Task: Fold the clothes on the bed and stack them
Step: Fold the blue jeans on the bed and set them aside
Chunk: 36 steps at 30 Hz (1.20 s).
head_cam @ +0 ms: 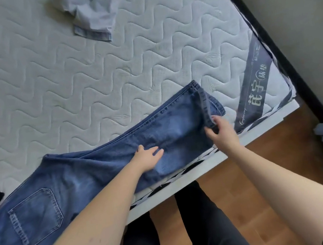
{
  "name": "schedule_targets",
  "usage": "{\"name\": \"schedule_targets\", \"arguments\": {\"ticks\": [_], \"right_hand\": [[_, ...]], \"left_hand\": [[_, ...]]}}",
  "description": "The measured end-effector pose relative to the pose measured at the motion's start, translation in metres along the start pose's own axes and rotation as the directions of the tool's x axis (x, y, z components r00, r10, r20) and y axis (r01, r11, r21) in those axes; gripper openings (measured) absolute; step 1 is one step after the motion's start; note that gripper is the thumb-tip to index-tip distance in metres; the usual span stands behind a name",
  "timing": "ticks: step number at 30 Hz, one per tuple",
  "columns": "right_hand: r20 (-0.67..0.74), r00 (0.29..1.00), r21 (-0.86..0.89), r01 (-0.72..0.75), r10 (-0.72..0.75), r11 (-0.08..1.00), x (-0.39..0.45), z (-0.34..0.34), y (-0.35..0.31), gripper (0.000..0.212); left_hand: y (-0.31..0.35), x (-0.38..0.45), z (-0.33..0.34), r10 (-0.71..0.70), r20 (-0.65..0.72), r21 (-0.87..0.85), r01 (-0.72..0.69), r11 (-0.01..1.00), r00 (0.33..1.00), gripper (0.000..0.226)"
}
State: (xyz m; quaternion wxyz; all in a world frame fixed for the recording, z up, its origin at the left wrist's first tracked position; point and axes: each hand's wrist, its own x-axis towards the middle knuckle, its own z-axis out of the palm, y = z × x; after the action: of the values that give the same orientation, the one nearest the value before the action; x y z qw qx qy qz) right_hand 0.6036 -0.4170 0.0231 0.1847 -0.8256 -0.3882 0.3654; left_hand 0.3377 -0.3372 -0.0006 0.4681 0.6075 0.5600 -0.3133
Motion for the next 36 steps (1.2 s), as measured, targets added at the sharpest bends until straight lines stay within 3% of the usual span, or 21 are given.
{"name": "schedule_targets", "arguments": {"ticks": [2,3,5,6,7,10,12,15,19,21,23,25,27,29,32,36], "right_hand": [[0.15,0.983,0.186,0.076,-0.105,0.98,-0.017,0.004,-0.024,0.024],[0.196,0.972,0.271,0.075,-0.131,0.96,-0.026,0.007,-0.039,0.022],[0.287,0.946,0.454,0.004,-0.15,0.891,-0.045,0.012,-0.074,0.027],[0.342,0.929,0.549,-0.075,-0.141,0.833,-0.056,0.017,-0.093,0.036],[0.398,0.907,0.627,-0.161,-0.135,0.763,-0.066,0.023,-0.111,0.042],[0.52,0.836,0.682,-0.282,-0.177,0.675,-0.094,0.052,-0.16,0.03],[0.563,0.803,0.67,-0.302,-0.198,0.678,-0.112,0.076,-0.187,0.027],[0.601,0.771,0.669,-0.34,-0.21,0.661,-0.137,0.118,-0.22,0.031],[0.571,0.792,0.552,-0.173,-0.219,0.816,-0.166,0.173,-0.254,0.022],[0.531,0.82,0.52,-0.118,-0.212,0.846,-0.176,0.198,-0.262,0.017],[0.508,0.844,0.483,-0.115,-0.171,0.868,-0.179,0.218,-0.267,0.005],[0.506,0.854,0.427,-0.13,-0.118,0.895,-0.177,0.234,-0.267,0.01],[0.527,0.846,0.357,-0.14,-0.076,0.923,-0.172,0.246,-0.264,0.021],[0.556,0.829,0.283,-0.123,-0.058,0.951,-0.169,0.257,-0.259,0.032],[0.553,0.833,0.178,-0.089,-0.025,0.98,-0.165,0.264,-0.252,0.044],[0.519,0.855,0.151,-0.121,0.025,0.981,-0.157,0.258,-0.241,0.046]], "left_hand": [[0.003,-0.01,-0.009,-0.003,-0.076,-0.293,-0.02,0.956,0.997,0.054],[0.006,-0.016,-0.014,-0.013,-0.098,-0.517,-0.039,0.855,0.995,0.055],[0.009,-0.03,-0.024,-0.008,-0.048,-0.891,-0.039,0.452,0.999,0.062],[0.009,-0.039,-0.029,0.044,-0.021,-0.964,-0.032,0.263,0.999,0.067],[0.007,-0.047,-0.034,0.113,-0.004,-0.99,-0.02,0.14,0.994,0.071],[-0.009,-0.072,-0.049,0.228,0.015,-1.0,0.013,0.011,0.974,0.078],[-0.033,-0.089,-0.061,0.215,0.021,-1.0,0.021,0.002,0.976,0.068],[-0.086,-0.106,-0.069,0.091,-0.095,-0.995,-0.094,-0.018,0.991,0.032],[-0.169,-0.124,-0.08,-0.199,-0.281,-0.959,-0.284,0.013,0.939,0.018],[-0.217,-0.133,-0.084,-0.33,-0.378,-0.926,-0.345,0.155,0.865,0.014],[-0.266,-0.143,-0.086,-0.414,-0.471,-0.868,-0.325,0.376,0.779,0.01],[-0.311,-0.153,-0.085,-0.436,-0.538,-0.777,-0.223,0.589,0.722,0.013],[-0.346,-0.16,-0.081,-0.438,-0.587,-0.704,-0.163,0.692,0.681,0.013],[-0.367,-0.164,-0.076,-0.439,-0.607,-0.705,-0.193,0.683,0.662,0.012],[-0.371,-0.163,-0.071,-0.438,-0.588,-0.731,-0.215,0.648,0.68,0.044],[-0.355,-0.155,-0.062,-0.34,-0.625,-0.674,-0.267,0.689,0.703,0.042]]}}
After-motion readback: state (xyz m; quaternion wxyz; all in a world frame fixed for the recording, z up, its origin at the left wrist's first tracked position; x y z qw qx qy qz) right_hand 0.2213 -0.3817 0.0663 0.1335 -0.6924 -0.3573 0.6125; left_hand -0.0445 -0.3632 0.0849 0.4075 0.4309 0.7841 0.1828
